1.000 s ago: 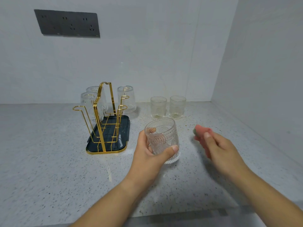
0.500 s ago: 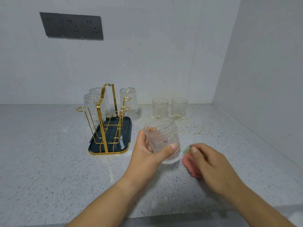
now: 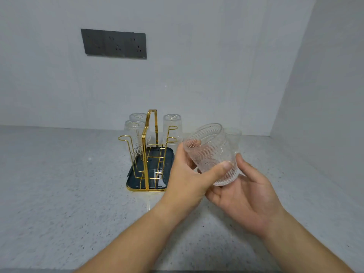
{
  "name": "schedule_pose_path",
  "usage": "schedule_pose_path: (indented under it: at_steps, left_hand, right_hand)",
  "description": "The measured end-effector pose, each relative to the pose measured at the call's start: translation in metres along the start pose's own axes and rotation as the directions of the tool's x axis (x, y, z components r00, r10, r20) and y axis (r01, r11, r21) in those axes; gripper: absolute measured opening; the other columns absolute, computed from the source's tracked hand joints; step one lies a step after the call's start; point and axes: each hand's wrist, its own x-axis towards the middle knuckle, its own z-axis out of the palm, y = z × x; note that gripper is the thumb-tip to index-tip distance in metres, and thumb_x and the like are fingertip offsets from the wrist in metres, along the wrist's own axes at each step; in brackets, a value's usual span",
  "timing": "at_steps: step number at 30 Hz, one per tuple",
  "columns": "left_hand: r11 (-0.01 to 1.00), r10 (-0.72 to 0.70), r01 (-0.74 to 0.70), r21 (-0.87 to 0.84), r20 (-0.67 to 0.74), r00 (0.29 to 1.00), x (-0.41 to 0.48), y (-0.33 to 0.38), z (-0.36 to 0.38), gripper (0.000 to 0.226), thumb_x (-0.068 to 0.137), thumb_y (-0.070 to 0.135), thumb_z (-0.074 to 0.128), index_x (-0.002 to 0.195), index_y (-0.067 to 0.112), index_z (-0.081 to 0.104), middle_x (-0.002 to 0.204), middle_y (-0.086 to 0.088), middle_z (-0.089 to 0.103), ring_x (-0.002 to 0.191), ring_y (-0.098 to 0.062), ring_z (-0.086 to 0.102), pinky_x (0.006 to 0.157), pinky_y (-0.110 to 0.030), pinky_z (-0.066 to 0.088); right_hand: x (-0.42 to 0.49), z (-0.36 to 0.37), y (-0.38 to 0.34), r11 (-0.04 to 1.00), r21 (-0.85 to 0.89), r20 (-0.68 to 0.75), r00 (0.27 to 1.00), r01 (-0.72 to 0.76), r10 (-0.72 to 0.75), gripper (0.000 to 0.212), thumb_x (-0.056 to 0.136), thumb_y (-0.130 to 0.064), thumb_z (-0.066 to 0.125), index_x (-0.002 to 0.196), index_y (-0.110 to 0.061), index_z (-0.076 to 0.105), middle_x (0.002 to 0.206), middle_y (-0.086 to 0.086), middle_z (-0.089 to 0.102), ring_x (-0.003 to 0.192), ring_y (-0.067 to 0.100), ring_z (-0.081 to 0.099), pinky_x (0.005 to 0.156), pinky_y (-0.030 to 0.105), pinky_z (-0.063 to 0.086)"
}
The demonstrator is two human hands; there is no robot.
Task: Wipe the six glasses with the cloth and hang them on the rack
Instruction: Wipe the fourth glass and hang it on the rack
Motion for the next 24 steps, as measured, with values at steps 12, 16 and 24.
schedule_pose_path:
  at_steps: [12, 16, 24]
  left_hand:
    - [0.979, 0.017, 0.009, 0.206, -0.121, 0.993, 0.062, 0.063, -0.052, 0.066, 0.089, 0.062, 0.064, 0.143, 0.032, 0.043, 0.138, 0.01, 0.052, 0.132, -0.001, 0.05, 0.095, -0.015, 0.038]
    - [0.95, -0.014, 0.038, 0.31, -0.079, 0.997, 0.097, 0.078, -0.065, 0.046, 0.108, 0.056, 0.034, 0.136, 0.025, 0.053, 0.143, 0.005, 0.057, 0.137, -0.011, 0.049, 0.111, -0.03, 0.032]
    - [0.956, -0.133, 0.159, 0.247, -0.117, 0.984, 0.128, 0.079, -0.065, 0.069, 0.106, 0.064, 0.024, 0.144, 0.015, 0.053, 0.139, -0.006, 0.063, 0.131, -0.019, 0.057, 0.125, -0.046, 0.03]
  right_hand:
    - [0.075, 0.034, -0.062, 0.845, -0.496, -0.198, 0.923, 0.197, -0.331, 0.014, 0.095, -0.033, 0.063, 0.102, -0.022, 0.067, 0.11, 0.006, 0.072, 0.105, 0.025, 0.066, 0.101, 0.039, 0.051]
    - [0.11, 0.033, -0.085, 0.67, -0.714, -0.197, 0.86, 0.203, -0.471, 0.022, 0.093, -0.031, 0.072, 0.106, -0.015, 0.067, 0.102, 0.003, 0.072, 0.096, 0.021, 0.068, 0.084, 0.036, 0.056]
    - [0.166, 0.045, -0.09, 0.214, -0.964, 0.028, 0.857, 0.16, -0.514, 0.06, 0.082, -0.034, 0.084, 0.136, -0.02, 0.061, 0.115, 0.003, 0.068, 0.091, 0.008, 0.065, 0.082, 0.022, 0.05]
